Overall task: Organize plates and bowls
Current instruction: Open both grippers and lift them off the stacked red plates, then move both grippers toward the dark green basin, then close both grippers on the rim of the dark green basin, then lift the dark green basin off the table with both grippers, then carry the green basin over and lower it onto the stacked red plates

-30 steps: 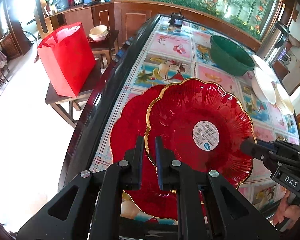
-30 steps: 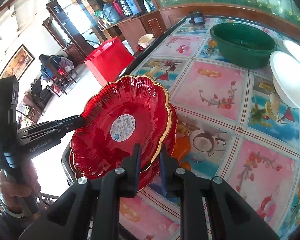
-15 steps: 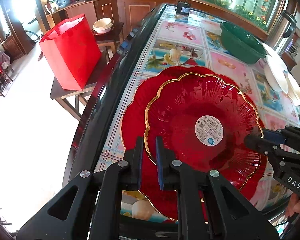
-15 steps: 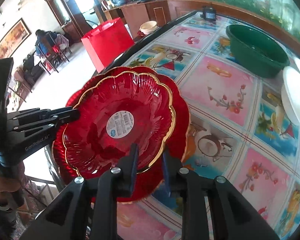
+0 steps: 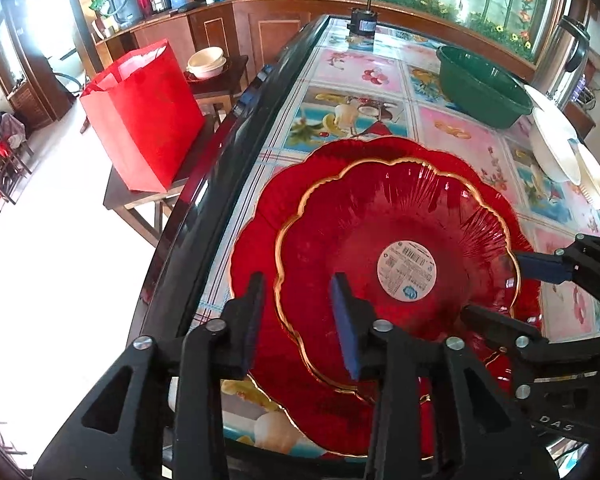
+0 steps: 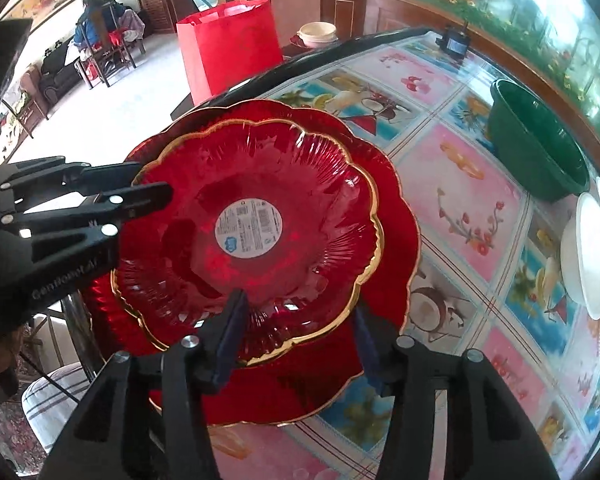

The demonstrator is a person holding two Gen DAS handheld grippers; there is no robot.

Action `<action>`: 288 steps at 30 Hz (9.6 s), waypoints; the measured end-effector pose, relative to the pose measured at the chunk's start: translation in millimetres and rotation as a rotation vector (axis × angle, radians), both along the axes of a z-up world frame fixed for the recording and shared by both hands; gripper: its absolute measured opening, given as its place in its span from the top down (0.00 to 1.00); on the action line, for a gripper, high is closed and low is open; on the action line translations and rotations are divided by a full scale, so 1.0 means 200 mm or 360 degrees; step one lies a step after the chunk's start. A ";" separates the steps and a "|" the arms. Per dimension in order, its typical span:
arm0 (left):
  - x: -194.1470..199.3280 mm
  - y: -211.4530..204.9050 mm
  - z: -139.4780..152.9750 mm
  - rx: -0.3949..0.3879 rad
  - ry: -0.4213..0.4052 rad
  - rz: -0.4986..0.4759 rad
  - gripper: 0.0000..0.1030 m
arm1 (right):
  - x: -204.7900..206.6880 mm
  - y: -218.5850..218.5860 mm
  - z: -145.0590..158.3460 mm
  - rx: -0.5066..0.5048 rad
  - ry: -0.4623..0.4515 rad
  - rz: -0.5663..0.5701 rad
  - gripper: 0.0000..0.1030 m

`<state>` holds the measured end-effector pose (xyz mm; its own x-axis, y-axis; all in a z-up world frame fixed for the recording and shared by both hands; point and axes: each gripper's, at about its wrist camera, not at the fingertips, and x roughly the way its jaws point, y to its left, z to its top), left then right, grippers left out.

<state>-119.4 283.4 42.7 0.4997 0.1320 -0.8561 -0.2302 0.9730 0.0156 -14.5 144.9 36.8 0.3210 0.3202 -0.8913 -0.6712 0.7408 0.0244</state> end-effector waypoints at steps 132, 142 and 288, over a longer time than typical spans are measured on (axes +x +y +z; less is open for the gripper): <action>1.60 -0.55 0.06 -0.0167 0.0005 -0.0052 0.43 | 1.37 -1.03 0.18 0.0485 0.0116 -0.0703 0.52; 1.64 -0.56 0.03 -0.0162 0.0017 -0.0058 0.43 | 1.40 -1.05 0.15 0.0475 0.0133 -0.0721 0.52; -0.05 0.06 0.19 -0.0075 -0.0343 0.0204 0.38 | 0.15 -0.32 0.18 0.0533 0.0137 -0.0196 0.55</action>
<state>-128.9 296.0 80.8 0.6529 0.1683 -0.7385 -0.3448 0.9341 -0.0920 14.6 80.6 73.1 0.3035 0.5625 -0.7691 -0.5623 0.7574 0.3320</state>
